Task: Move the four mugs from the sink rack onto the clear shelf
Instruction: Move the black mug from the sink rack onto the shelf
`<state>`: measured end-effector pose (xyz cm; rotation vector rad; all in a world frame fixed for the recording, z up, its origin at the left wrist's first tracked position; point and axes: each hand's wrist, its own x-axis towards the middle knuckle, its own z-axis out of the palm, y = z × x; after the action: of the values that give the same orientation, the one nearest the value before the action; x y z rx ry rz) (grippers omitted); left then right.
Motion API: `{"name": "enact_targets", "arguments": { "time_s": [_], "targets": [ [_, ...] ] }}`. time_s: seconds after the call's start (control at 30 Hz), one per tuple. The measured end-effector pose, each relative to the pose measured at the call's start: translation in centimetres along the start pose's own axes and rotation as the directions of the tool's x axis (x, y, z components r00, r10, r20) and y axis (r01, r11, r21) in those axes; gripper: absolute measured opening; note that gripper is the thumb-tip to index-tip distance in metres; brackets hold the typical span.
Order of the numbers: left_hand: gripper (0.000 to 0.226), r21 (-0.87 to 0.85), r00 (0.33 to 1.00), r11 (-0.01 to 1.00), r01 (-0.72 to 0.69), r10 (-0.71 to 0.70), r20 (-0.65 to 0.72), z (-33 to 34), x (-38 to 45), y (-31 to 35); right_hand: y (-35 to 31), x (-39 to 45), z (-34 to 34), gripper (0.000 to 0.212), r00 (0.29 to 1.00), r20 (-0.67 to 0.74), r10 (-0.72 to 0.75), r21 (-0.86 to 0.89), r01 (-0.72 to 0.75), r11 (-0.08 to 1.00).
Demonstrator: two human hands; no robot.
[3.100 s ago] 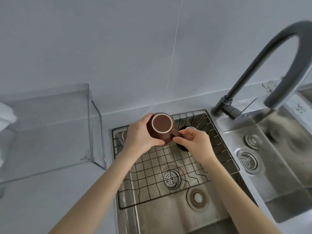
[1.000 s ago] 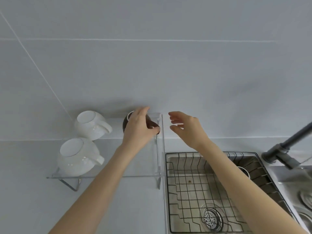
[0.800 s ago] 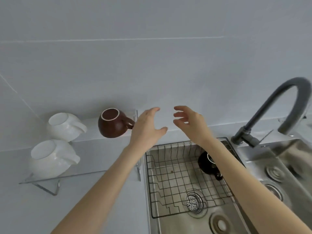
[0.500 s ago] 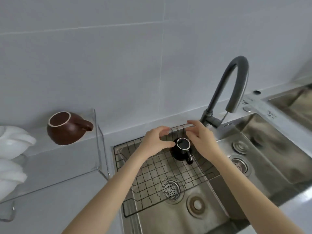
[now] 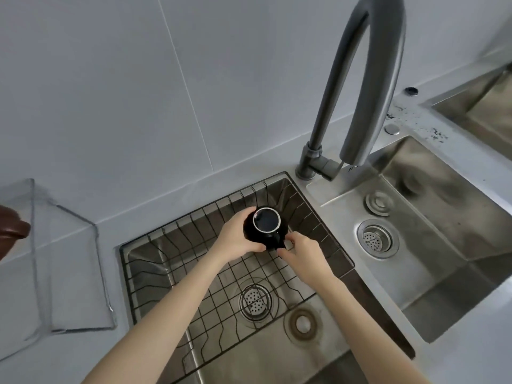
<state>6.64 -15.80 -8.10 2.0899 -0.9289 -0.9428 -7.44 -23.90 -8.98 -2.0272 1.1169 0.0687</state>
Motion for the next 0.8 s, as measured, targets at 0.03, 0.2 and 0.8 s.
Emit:
{"name": "enact_targets", "arguments": {
  "time_s": [0.03,0.2,0.8],
  "targets": [
    [0.086,0.008,1.000,1.000,0.004,-0.004,0.009,0.2,0.5,-0.3,0.3,0.4,0.4,0.040,1.000,0.001,0.010,0.008,-0.010,1.000],
    [0.101,0.049,0.998,0.999,0.021,-0.024,0.054,0.5,2.2,-1.6,0.4,1.4,0.7,0.035,0.999,-0.041,0.013,0.060,-0.010,0.998],
    [0.081,-0.081,0.978,0.996,-0.031,0.013,-0.209,-1.8,-2.2,1.6,-2.9,-0.4,-2.7,0.012,0.985,-0.065,-0.160,0.143,0.168,0.975]
  ]
}}
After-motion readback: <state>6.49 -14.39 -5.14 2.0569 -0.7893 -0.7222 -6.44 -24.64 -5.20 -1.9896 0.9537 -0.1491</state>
